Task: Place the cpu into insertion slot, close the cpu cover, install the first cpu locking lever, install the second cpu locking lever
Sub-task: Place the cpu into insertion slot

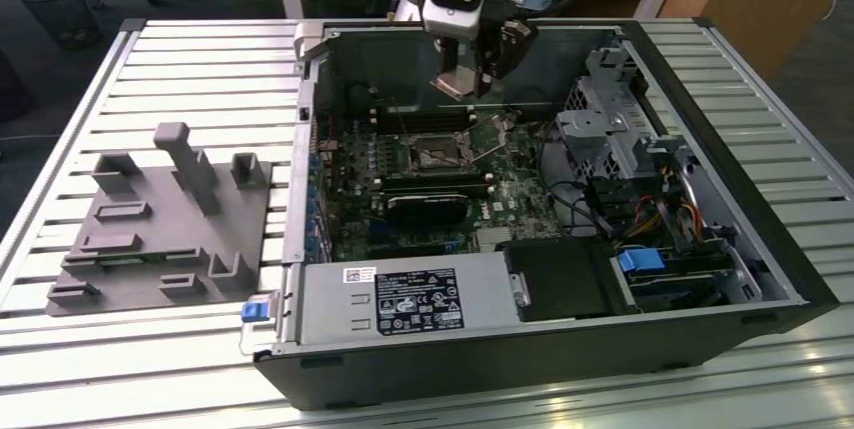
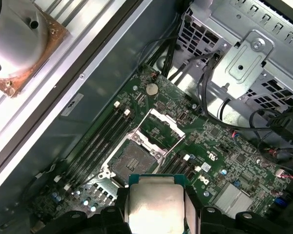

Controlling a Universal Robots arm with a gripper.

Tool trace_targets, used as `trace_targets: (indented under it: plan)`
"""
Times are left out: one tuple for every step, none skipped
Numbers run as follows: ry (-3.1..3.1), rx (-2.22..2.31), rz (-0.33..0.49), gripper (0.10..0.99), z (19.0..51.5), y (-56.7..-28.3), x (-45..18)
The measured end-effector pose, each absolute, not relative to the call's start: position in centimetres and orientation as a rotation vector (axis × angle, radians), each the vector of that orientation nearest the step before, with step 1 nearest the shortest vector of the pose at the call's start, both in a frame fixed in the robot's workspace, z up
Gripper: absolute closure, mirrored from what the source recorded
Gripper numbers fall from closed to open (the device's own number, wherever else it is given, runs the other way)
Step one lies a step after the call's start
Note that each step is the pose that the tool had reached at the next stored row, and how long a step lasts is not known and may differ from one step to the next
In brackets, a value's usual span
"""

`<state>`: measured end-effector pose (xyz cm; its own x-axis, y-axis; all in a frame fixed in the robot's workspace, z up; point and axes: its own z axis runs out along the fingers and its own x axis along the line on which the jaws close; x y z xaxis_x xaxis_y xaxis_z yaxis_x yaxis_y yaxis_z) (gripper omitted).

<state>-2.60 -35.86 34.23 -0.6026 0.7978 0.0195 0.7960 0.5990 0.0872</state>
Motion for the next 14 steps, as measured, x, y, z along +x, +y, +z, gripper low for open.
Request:
trace_targets:
  plan:
    - [2.79,1.391,0.136,0.549,34.18,-35.86,-2.6]
    - [2.789,1.392,0.136,0.549,34.13,-35.86,-2.6]
    - [2.787,1.397,0.135,0.549,34.07,-35.86,-2.6]
    - [2.781,1.407,0.135,0.549,34.02,-35.84,-2.6]
    - [2.771,1.425,0.135,0.549,33.96,-35.83,-2.6]
    - [2.76,1.446,0.135,0.549,33.89,-35.83,-2.6]
    - [2.746,1.47,0.134,0.549,33.82,-35.83,-2.6]
    - [2.732,1.495,0.134,0.549,33.74,-35.83,-2.6]
    - [2.718,1.519,0.134,0.549,33.66,-35.83,-2.6]
    - [2.703,1.543,0.133,0.549,33.59,-35.83,-2.6]
    - [2.687,1.568,0.133,0.549,33.51,-35.83,-2.6]
    - [2.673,1.592,0.132,0.549,33.44,-35.83,-2.6]
    - [2.66,1.612,0.132,0.549,33.37,-35.83,-2.6]
    - [2.65,1.627,0.131,0.549,33.31,-35.82,-2.6]
